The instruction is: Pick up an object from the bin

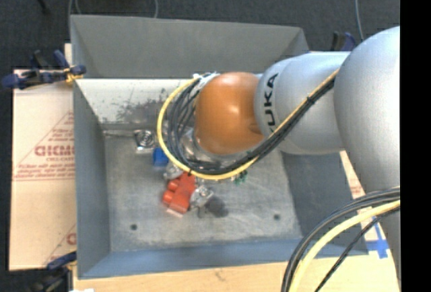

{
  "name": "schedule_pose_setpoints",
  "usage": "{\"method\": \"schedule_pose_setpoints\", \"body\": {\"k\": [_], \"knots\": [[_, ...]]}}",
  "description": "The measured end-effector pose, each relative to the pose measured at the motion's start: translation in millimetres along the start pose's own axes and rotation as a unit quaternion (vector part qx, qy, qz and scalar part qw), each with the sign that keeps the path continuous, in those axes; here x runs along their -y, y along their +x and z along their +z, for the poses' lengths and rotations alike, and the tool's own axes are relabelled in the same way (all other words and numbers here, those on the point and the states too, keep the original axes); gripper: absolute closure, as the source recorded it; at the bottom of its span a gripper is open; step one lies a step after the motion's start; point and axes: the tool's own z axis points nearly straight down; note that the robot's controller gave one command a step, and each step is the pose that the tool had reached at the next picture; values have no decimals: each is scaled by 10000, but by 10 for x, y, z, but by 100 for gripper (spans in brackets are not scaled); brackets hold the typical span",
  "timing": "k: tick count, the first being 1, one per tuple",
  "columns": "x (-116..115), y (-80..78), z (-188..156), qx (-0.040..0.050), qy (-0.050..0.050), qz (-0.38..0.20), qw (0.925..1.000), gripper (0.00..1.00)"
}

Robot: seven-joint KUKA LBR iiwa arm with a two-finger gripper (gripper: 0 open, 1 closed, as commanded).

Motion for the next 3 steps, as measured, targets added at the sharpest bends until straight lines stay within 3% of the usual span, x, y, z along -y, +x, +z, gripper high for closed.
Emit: {"method": "schedule_pose_setpoints", "body": {"k": [1,3], "knots": [[22,-19,-714,4,22,28,10000,100],[53,-35,-1104,-9,14,103,9999,100]]}}
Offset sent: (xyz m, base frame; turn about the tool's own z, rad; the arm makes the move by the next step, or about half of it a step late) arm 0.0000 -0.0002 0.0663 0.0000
